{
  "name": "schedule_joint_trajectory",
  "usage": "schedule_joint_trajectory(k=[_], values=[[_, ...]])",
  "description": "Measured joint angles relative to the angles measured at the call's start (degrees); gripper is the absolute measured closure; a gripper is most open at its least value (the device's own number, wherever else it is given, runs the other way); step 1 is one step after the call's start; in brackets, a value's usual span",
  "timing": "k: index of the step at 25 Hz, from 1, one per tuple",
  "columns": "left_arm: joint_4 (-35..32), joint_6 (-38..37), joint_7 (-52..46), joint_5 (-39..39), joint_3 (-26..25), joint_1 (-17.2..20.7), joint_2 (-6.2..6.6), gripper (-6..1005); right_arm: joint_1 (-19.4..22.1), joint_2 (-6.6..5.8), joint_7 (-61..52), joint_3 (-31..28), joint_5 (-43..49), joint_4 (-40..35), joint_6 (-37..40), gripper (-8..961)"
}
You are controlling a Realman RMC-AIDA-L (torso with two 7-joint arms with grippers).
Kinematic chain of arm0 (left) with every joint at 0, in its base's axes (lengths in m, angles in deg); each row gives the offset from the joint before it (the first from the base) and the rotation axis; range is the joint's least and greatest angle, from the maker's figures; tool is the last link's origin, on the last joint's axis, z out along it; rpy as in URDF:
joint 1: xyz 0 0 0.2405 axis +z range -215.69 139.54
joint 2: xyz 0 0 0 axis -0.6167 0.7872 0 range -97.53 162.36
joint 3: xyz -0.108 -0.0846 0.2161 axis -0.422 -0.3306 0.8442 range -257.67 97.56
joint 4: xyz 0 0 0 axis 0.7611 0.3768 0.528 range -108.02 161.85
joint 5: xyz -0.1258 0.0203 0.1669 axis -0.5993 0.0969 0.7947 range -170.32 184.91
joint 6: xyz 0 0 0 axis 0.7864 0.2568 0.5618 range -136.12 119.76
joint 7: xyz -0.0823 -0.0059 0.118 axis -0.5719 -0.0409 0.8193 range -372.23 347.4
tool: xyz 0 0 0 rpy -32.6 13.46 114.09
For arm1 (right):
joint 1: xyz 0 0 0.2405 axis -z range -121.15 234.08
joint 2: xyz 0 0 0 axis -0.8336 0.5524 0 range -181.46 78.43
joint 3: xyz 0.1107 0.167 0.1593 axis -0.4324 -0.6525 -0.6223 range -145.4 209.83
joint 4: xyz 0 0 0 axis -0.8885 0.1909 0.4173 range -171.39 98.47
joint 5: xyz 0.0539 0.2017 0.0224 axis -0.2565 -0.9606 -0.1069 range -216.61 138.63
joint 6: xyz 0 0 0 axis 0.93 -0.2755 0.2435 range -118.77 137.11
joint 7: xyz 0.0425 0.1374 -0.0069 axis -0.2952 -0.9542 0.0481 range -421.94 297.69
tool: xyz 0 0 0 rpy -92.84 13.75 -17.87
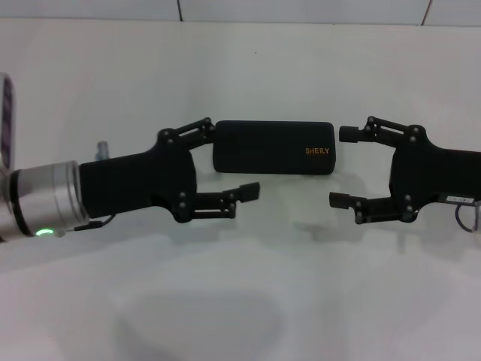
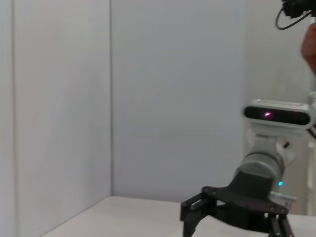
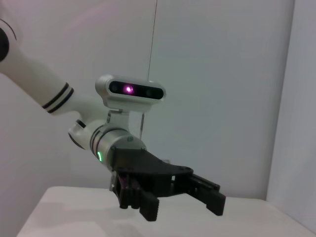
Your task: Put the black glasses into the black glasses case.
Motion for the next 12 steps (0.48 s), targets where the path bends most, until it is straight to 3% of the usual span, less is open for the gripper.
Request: schedule_joint_trajectory(k=[12], values=[[-2.5,-2.6,0.3,0.2,-1.5,4.8,2.02,106,-0.9,0.36,0.6,0.1,-0.2,0.5,-0.6,53]])
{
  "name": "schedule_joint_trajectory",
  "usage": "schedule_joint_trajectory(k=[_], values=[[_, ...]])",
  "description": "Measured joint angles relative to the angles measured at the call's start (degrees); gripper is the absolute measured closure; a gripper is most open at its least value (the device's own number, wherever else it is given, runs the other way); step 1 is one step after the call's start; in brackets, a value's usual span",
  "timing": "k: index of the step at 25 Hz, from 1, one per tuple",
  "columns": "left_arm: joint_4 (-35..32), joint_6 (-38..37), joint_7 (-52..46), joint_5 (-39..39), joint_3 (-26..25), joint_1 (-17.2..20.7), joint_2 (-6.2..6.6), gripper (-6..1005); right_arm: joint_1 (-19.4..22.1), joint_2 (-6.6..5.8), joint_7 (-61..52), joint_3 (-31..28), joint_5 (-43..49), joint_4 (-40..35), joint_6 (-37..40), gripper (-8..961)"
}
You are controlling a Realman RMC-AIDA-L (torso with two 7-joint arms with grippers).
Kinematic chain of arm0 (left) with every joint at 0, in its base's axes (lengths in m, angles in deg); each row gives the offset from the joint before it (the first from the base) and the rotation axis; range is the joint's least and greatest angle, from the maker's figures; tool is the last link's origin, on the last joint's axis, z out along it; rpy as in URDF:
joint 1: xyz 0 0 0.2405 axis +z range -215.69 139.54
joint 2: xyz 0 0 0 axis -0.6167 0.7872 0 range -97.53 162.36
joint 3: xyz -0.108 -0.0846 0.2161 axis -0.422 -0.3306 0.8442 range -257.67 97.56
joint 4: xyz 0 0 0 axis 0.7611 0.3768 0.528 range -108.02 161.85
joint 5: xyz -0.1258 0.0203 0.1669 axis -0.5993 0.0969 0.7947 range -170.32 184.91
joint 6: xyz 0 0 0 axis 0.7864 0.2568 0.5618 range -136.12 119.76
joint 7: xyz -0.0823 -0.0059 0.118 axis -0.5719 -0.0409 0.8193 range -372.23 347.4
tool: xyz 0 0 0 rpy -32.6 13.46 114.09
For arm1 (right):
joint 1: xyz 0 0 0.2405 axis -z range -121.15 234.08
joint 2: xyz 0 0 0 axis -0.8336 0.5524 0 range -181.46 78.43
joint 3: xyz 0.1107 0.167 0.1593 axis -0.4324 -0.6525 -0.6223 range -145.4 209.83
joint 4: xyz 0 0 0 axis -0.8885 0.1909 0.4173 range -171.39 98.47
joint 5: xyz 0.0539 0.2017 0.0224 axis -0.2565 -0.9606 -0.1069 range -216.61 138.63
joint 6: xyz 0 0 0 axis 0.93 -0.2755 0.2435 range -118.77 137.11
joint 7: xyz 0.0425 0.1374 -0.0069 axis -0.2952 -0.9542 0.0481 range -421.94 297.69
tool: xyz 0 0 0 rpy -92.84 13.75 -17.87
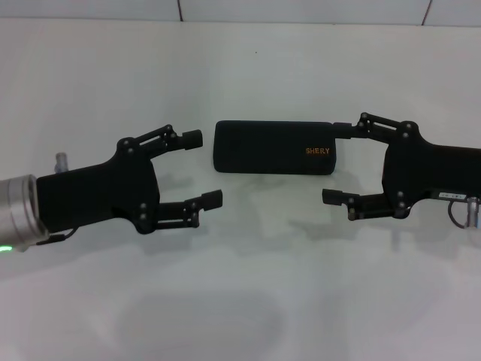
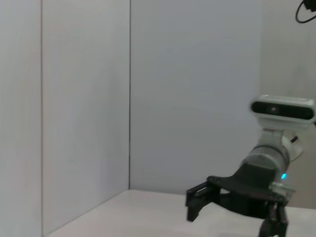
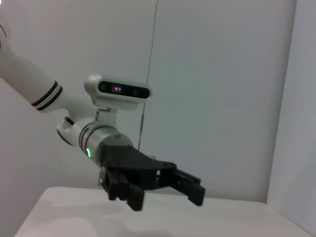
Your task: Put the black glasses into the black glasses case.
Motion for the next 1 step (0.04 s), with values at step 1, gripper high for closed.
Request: schedule_joint_trajectory(k=[1], values=[[-0.3,-0.5,0.2,0.0,0.0,0.3,0.00,106,0.0,0.04,0.0,0.0,0.0,0.0,0.0,53]])
